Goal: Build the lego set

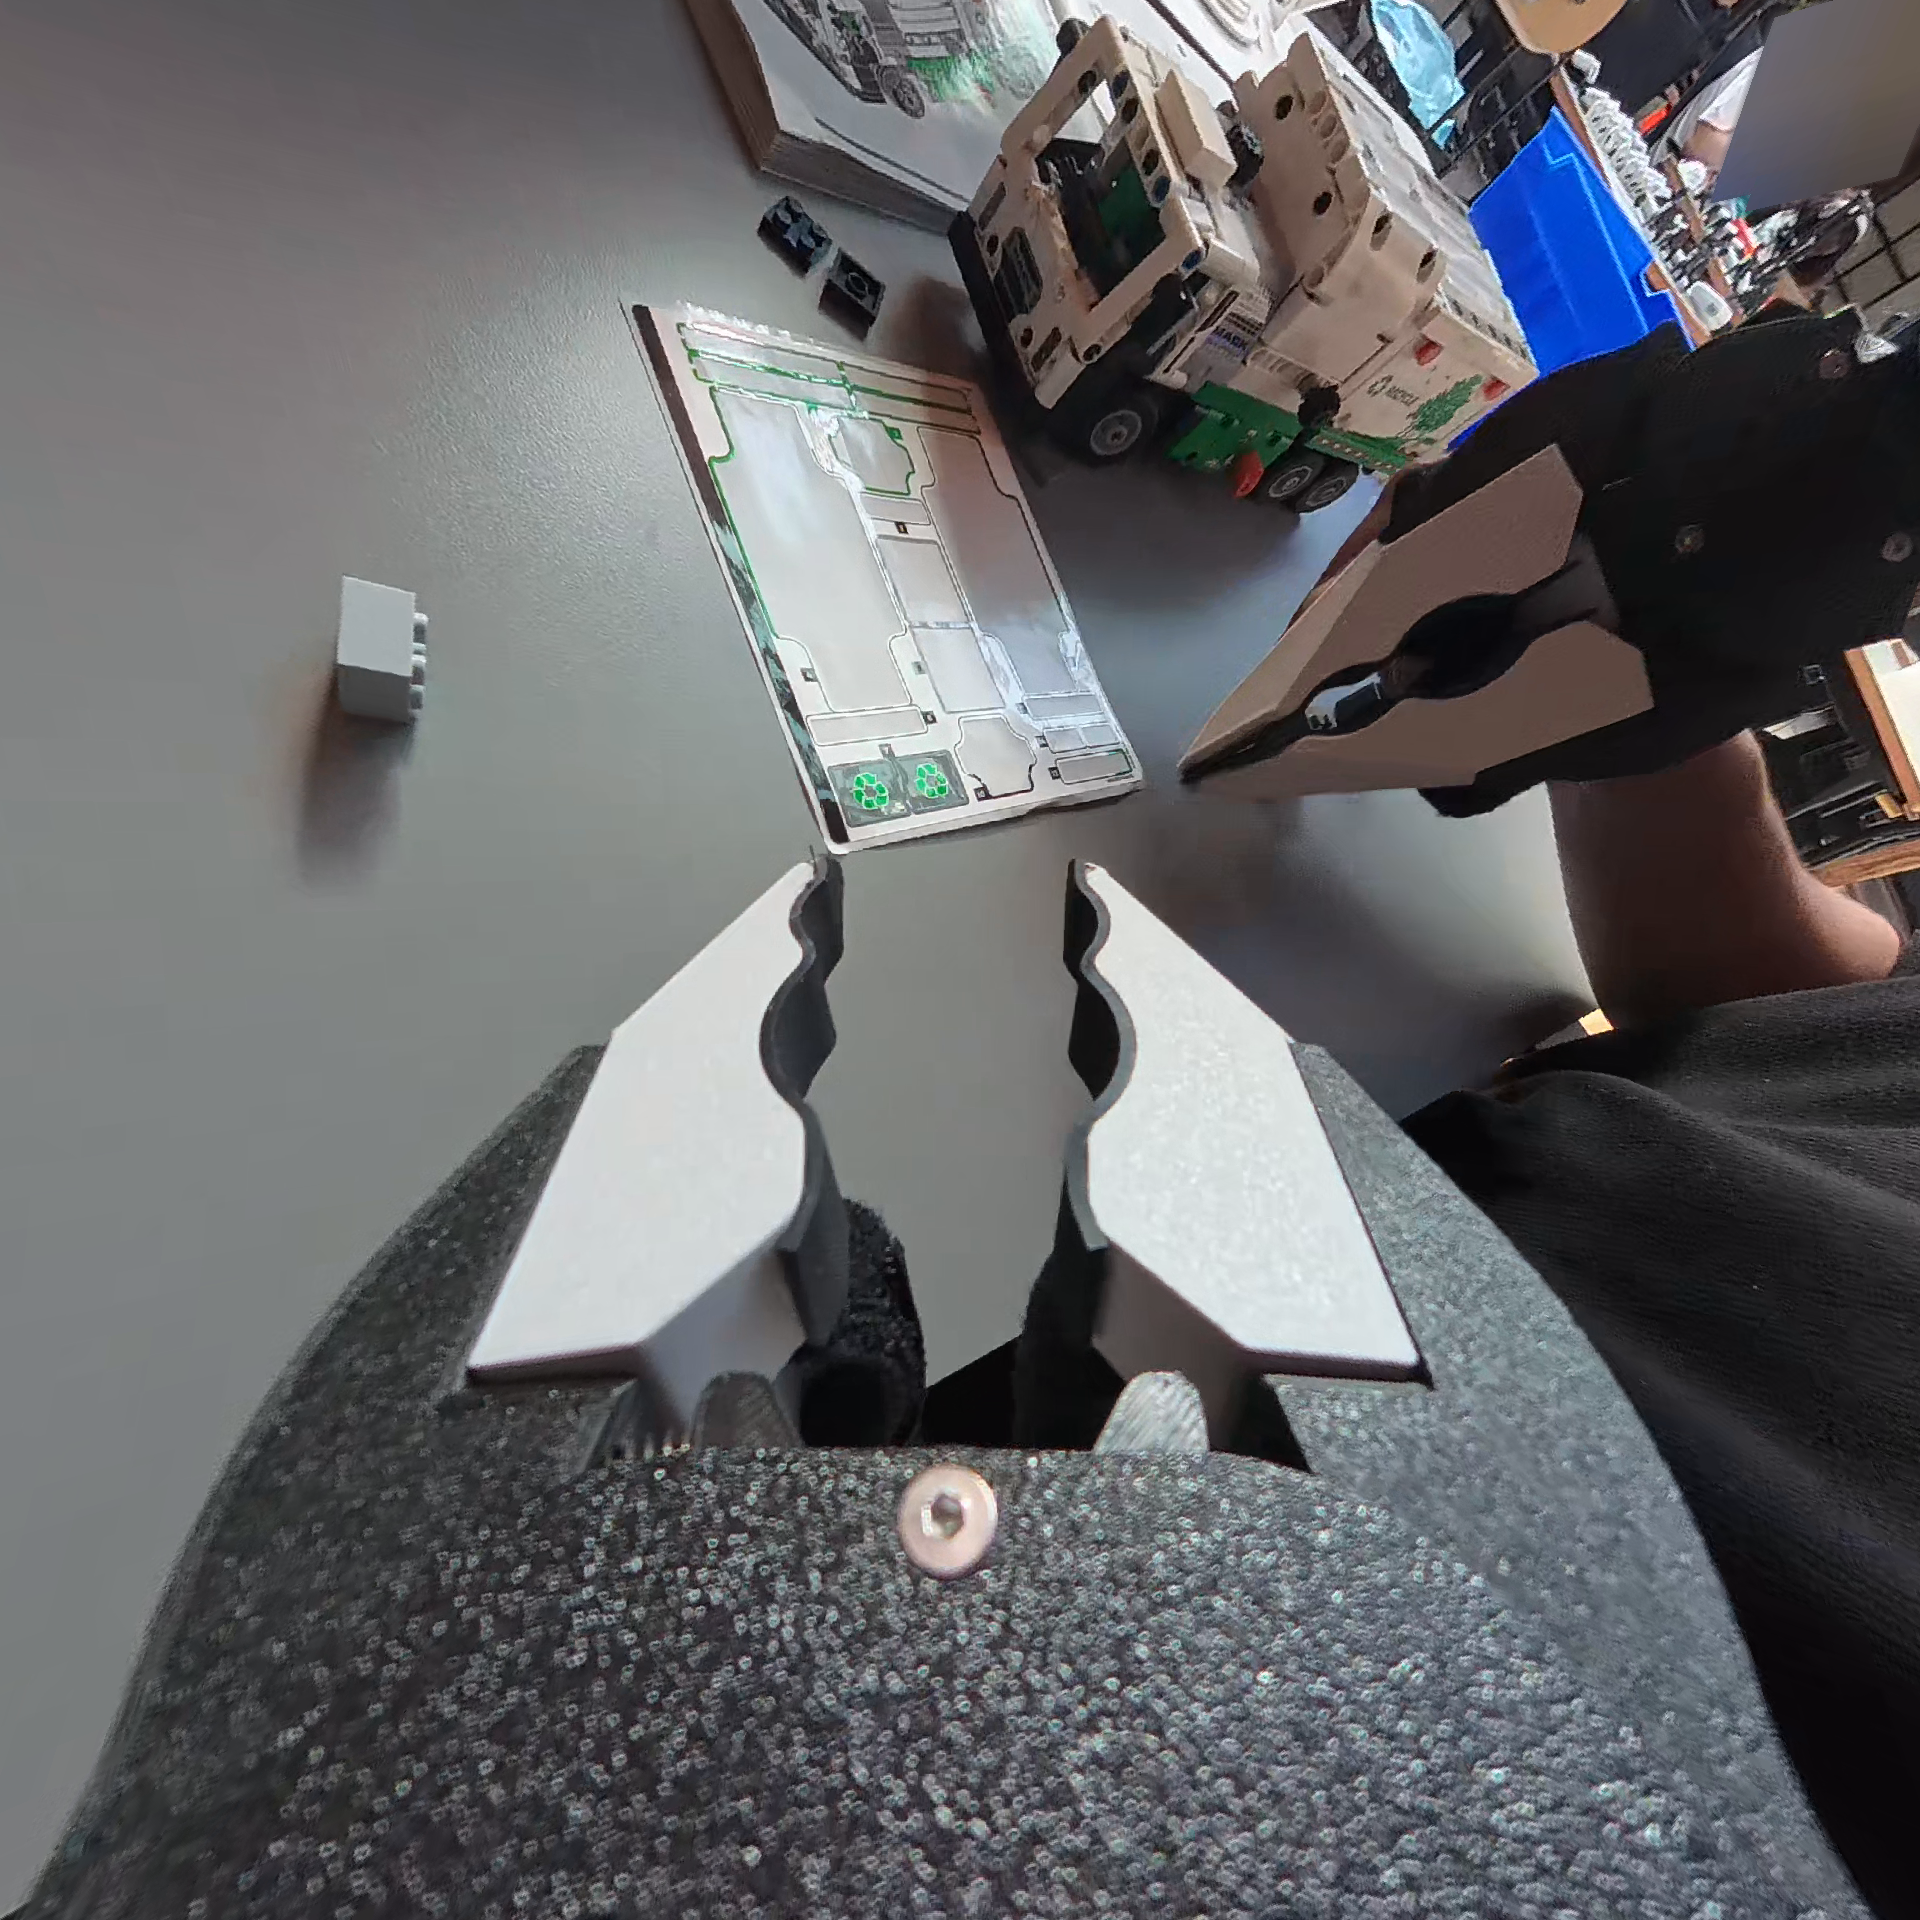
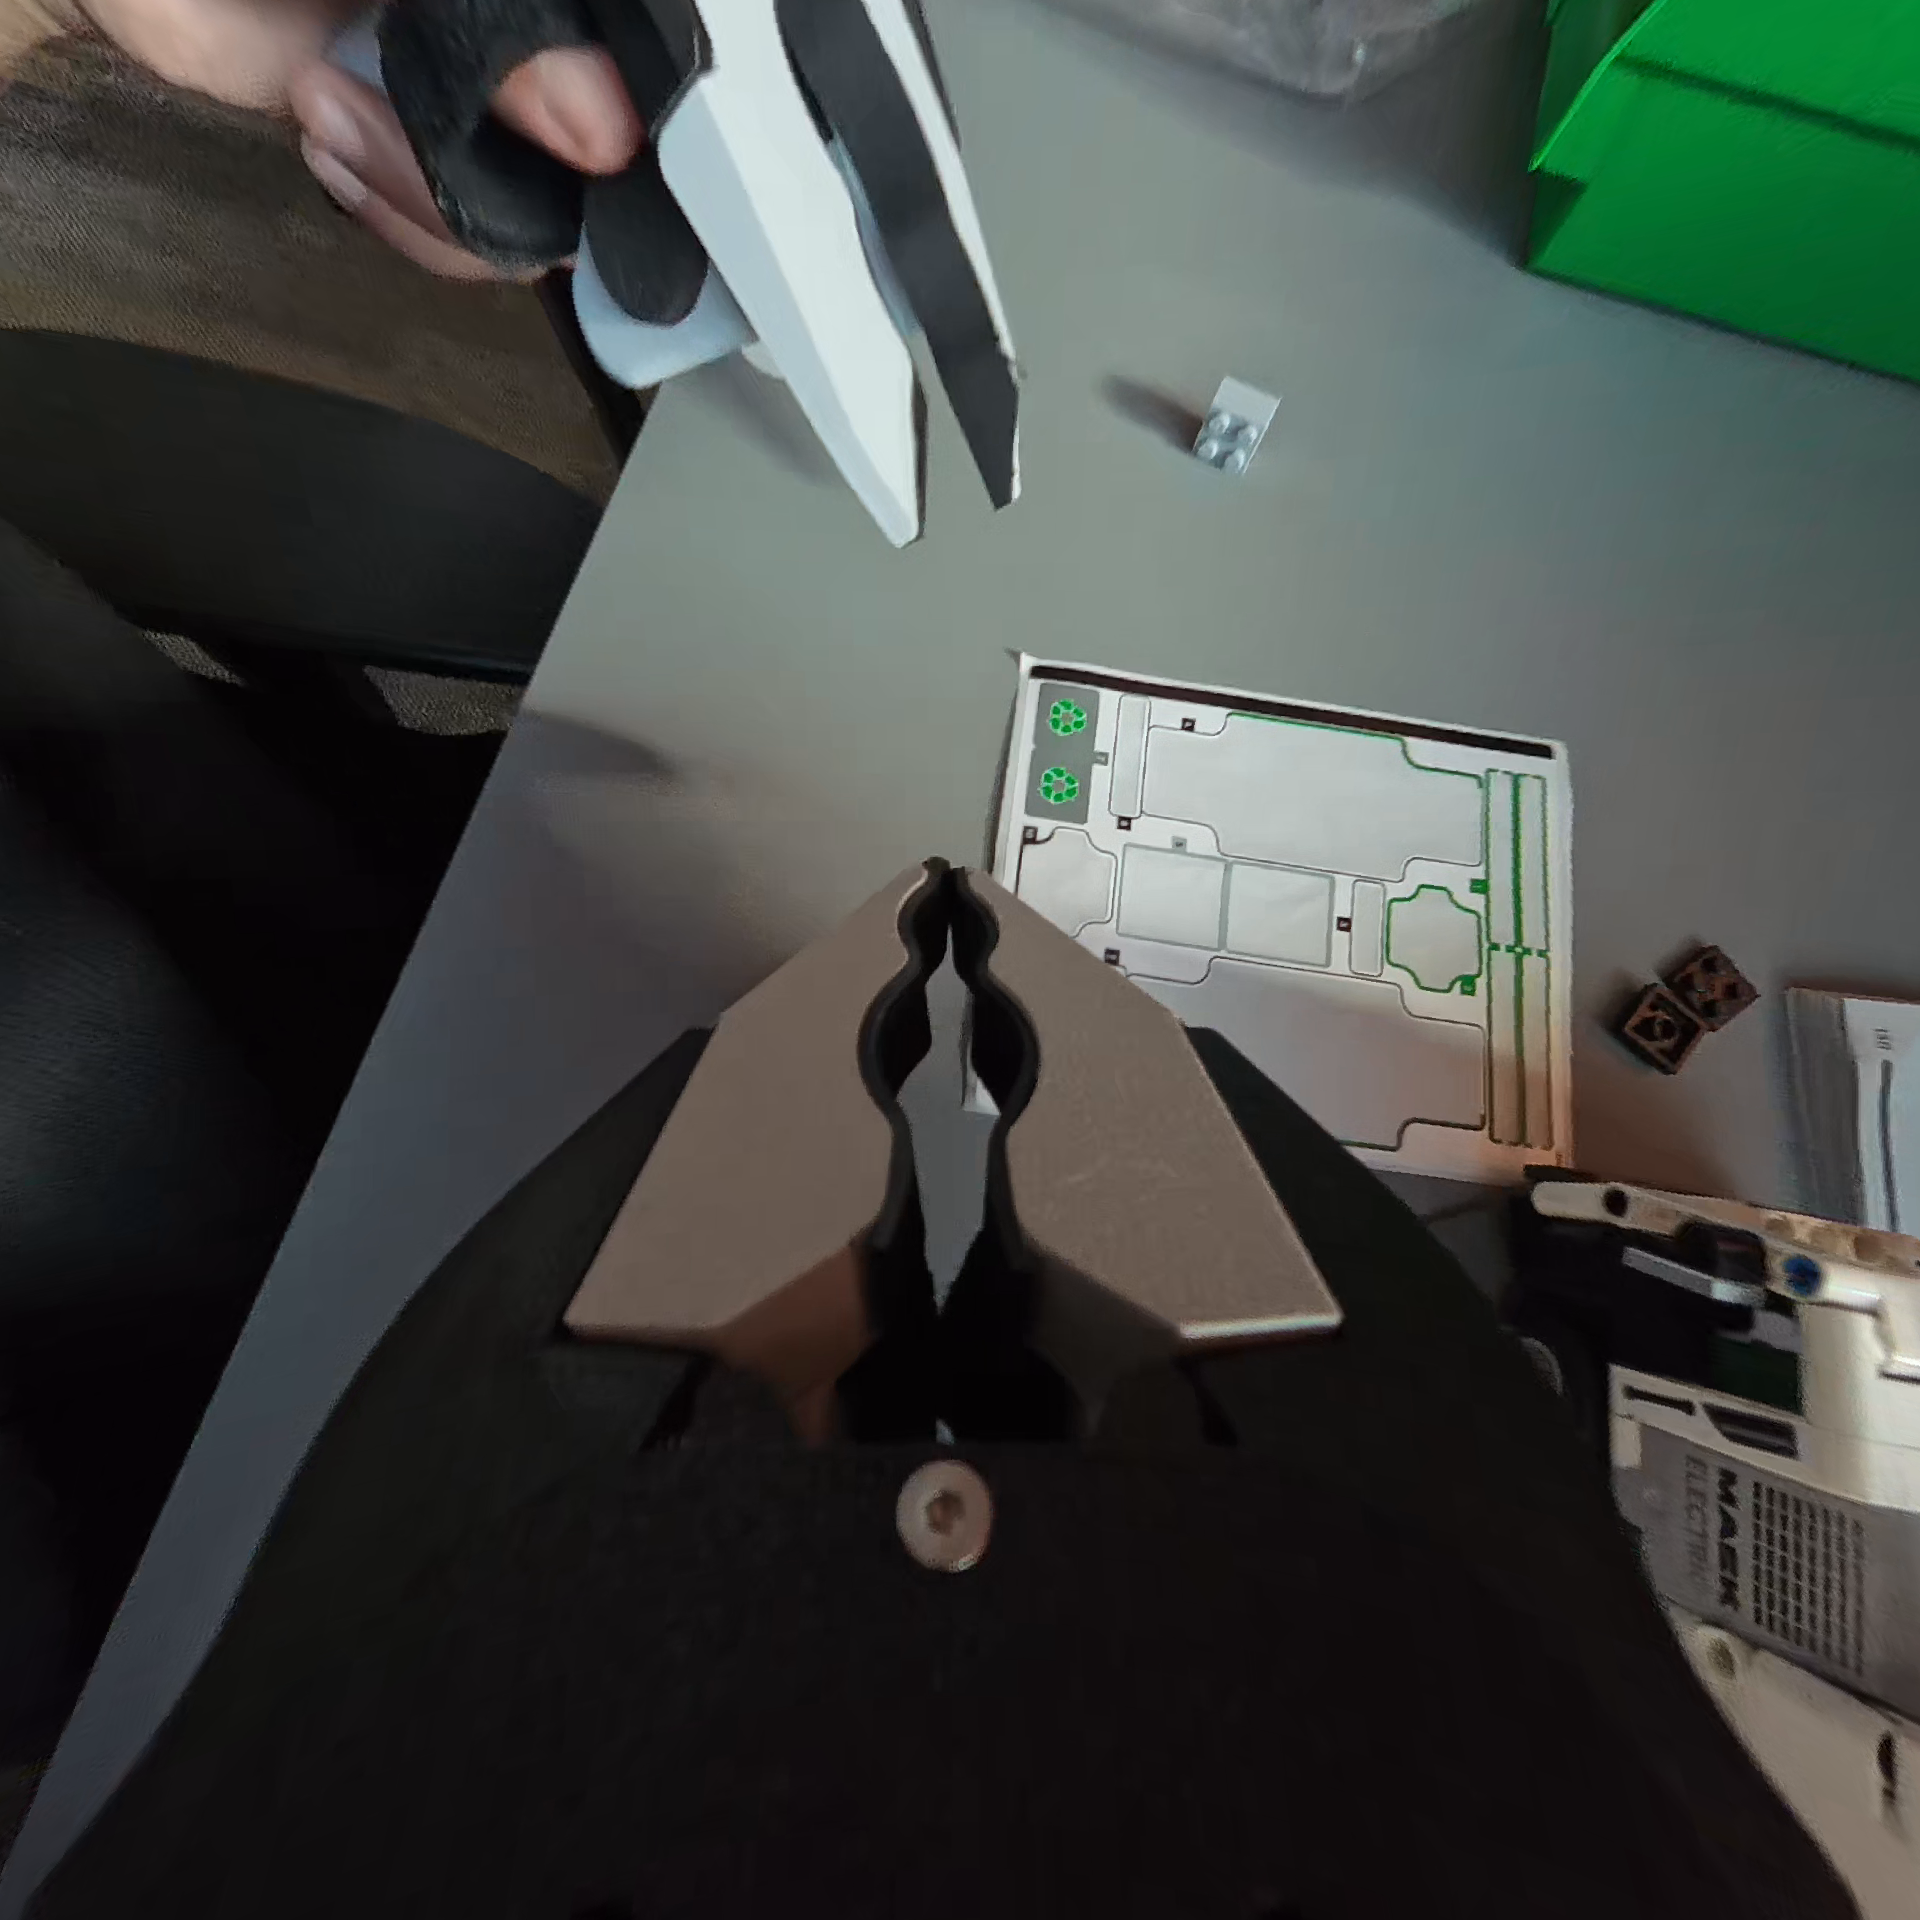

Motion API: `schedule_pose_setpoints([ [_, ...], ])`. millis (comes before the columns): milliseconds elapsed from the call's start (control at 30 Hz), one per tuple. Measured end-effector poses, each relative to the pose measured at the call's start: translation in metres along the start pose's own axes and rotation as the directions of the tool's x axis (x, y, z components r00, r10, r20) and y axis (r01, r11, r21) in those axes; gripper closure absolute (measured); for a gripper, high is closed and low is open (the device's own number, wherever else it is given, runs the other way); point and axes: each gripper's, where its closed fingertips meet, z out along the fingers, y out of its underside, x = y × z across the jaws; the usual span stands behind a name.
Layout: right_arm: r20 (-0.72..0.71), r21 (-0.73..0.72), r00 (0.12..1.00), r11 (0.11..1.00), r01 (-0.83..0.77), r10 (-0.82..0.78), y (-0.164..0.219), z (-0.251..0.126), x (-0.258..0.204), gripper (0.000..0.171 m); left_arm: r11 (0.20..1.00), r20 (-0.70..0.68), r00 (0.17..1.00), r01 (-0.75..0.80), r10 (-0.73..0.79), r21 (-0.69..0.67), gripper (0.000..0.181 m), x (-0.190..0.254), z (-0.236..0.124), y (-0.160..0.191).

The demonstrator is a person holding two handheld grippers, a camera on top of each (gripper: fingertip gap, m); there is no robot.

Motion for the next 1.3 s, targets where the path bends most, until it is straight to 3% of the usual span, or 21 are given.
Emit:
schedule_pose_setpoints([
  [100,-0.117,0.024,0.989,0.996,-0.091,0.093,0.000,-0.010,0.026,0.171,1.000,-0.007,1.000,-0.008,0.008,0.003,0.140,0.001,-0.002,0.001],
  [133,-0.147,0.013,0.978,0.989,-0.150,0.150,0.005,-0.009,0.037,0.163,1.000,0.003,1.000,-0.029,0.029,0.004,0.140,0.001,-0.003,0.001],
  [200,-0.128,0.013,0.958,0.966,-0.258,0.258,0.010,-0.003,0.048,0.117,0.998,0.017,0.998,-0.067,0.067,0.004,0.140,0.002,-0.004,0.000],
  [267,-0.148,-0.076,0.939,0.943,-0.325,0.312,0.026,0.008,0.056,0.071,0.996,0.005,0.996,-0.084,0.084,0.009,0.140,0.008,-0.005,-0.002],
  [300,-0.163,-0.105,0.937,0.939,-0.328,0.309,0.032,0.013,0.059,0.064,0.996,-0.005,0.996,-0.089,0.089,0.012,0.140,0.012,-0.004,-0.002],
  [567,-0.200,-0.149,0.945,0.945,-0.290,0.259,0.038,0.030,0.070,0.073,0.991,-0.020,0.991,-0.131,0.131,-0.014,0.140,0.019,-0.005,0.002],
  [767,-0.179,-0.078,0.963,0.973,-0.219,0.203,0.030,0.032,0.056,0.136,0.994,-0.015,0.994,-0.111,0.111,-0.019,0.141,0.012,-0.006,0.004],
  [833,-0.184,-0.090,0.964,0.974,-0.209,0.190,0.030,0.031,0.053,0.146,0.995,0.004,0.995,-0.096,0.096,-0.029,0.141,0.005,-0.003,0.005],
  [900,-0.193,-0.106,0.965,0.974,-0.199,0.176,0.031,0.031,0.053,0.171,0.997,0.011,0.997,-0.073,0.074,-0.033,0.141,-0.001,0.002,0.004],
  [1000,-0.081,-0.124,0.984,0.978,-0.167,0.157,0.028,0.032,0.036,0.171,0.992,0.060,0.991,-0.113,0.115,-0.049,0.137,-0.013,0.013,-0.001],
  [1100,0.026,-0.122,0.991,0.984,-0.129,0.133,0.025,0.033,0.020,0.168,0.948,0.094,0.946,-0.303,0.311,-0.093,0.133,-0.013,0.029,-0.006],
  [1167,0.019,-0.143,0.991,0.981,-0.129,0.133,0.026,0.028,0.024,0.147,0.909,0.116,0.907,-0.386,0.405,-0.155,0.129,-0.015,0.042,-0.007],
  [1233,-0.110,-0.129,0.979,0.975,-0.183,0.169,0.030,0.016,0.048,0.128,0.889,0.149,0.886,-0.404,0.439,-0.215,0.130,-0.023,0.051,-0.006],
  [1300,-0.166,-0.124,0.953,0.953,-0.276,0.254,0.037,0.006,0.057,0.104,0.887,0.156,0.884,-0.403,0.441,-0.224,0.150,-0.024,0.055,-0.006],
])
